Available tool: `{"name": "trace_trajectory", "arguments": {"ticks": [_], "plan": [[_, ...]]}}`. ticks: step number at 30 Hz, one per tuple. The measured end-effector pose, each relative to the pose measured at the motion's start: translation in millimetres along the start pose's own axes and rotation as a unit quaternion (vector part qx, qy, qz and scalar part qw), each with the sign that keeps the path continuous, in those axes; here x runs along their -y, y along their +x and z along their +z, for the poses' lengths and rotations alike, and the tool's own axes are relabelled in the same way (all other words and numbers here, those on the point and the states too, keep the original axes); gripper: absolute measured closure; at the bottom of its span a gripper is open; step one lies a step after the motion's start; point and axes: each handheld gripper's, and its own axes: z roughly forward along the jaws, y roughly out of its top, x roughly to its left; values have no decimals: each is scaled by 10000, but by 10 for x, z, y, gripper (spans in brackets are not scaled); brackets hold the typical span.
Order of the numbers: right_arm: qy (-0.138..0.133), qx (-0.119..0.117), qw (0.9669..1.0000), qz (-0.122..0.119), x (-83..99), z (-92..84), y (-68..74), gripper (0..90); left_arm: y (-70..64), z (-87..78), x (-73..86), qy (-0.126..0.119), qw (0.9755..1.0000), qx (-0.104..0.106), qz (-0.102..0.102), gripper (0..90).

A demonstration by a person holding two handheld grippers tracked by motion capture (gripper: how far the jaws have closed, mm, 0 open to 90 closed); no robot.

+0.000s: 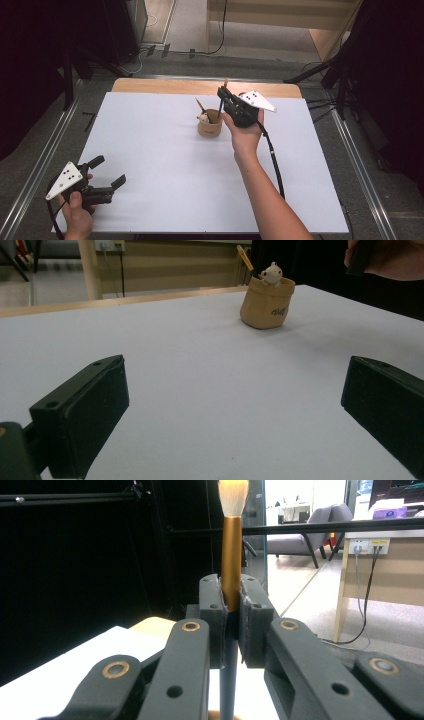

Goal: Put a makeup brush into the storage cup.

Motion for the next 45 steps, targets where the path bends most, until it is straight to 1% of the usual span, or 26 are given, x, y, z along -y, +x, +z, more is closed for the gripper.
{"name": "trace_trajectory", "arguments": {"ticks": [3, 8, 11, 19, 22, 26, 30, 32, 33, 39, 40, 41, 42, 45], "plan": [[45, 18, 10000, -4, 16, 38, -2, 845, 4, -2, 2, -3, 10000, 7, -11, 0], [172, 26, 9998, -95, 90, 91, -10, 845, 6, -6, 1, -9, 10000, 1, -16, 0], [217, 15, 9997, -79, 140, 113, -8, 845, 1, -2, 0, -5, 10000, 0, -10, 0], [340, 21, 9994, -81, 258, 143, -18, 845, -2, 8, 4, 13, 10000, 16, -12, 0], [406, 27, 9991, -118, 306, 151, -22, 845, 4, 7, 7, 11, 10000, 6, -23, 0], [479, 75, 9988, -67, 384, 152, -46, 845, 2, 6, 5, 1, 10000, 7, -25, 0], [601, 92, 9981, -109, 466, 156, -54, 845, 1, 12, 8, 26, 10000, 17, -16, 0], [618, 84, 9980, -121, 493, 159, -55, 845, 0, 15, 9, 26, 10000, 17, -22, 0], [648, 89, 9978, -91, 511, 160, -53, 845, 0, 16, 9, 24, 10000, 18, -20, 0], [806, 97, 9966, -111, 609, 177, -54, 841, 3, 13, 10, 37, 10000, 17, -26, 0], [822, 90, 9965, -75, 619, 177, -52, 835, 5, 13, 11, 34, 10000, 17, -26, 0], [833, 103, 9965, -47, 623, 174, -54, 798, 6, 12, 11, 31, 10000, 15, -26, 0], [817, 157, 9965, -21, 618, 166, -57, 716, 7, 12, 11, 30, 10000, 17, -28, 0], [847, 322, 9956, 230, 570, 119, -69, 467, 11, 11, 12, 29, 10000, 21, -26, 0]]}}
